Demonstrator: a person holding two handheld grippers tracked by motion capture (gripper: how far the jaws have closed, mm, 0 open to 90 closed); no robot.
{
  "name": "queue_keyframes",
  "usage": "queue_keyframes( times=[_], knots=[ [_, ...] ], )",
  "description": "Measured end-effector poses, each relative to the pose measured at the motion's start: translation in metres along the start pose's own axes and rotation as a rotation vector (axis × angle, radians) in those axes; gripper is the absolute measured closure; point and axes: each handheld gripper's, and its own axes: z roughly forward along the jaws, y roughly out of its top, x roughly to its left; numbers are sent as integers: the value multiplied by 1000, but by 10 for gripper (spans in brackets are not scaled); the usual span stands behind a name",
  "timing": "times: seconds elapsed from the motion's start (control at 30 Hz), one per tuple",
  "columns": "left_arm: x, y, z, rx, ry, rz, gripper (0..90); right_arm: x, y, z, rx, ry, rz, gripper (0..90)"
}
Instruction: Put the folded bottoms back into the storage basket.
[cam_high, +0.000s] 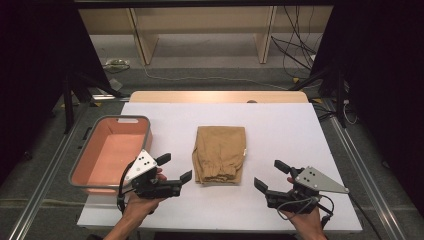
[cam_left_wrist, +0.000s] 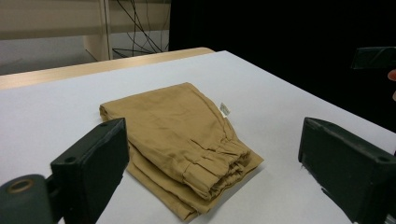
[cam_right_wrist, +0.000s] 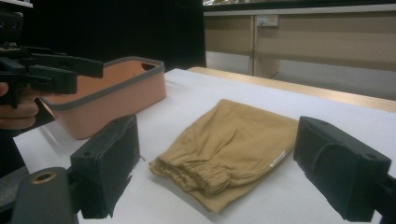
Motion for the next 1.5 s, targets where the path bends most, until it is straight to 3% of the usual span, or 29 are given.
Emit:
queue_keyframes(
  times=[0.43,0.87,1.07,1.33,1.37,1.5],
  knots=[
    [-3,-1,5,23,-10,8,86,-3,2,2,5,-32,-7,159],
    [-4,-1,12,40,-9,-2,85,-4,8,7,1,-29,-14,162],
    [-3,-2,20,60,-16,-40,84,-8,13,11,-2,-35,-26,165],
    [-1,-4,29,91,9,-81,89,-18,16,20,11,-36,-23,167],
    [1,-5,32,109,4,-126,89,-22,17,26,12,-20,-14,166],
    [4,-7,37,147,26,-157,91,-30,19,38,38,-17,-8,165]
  ],
)
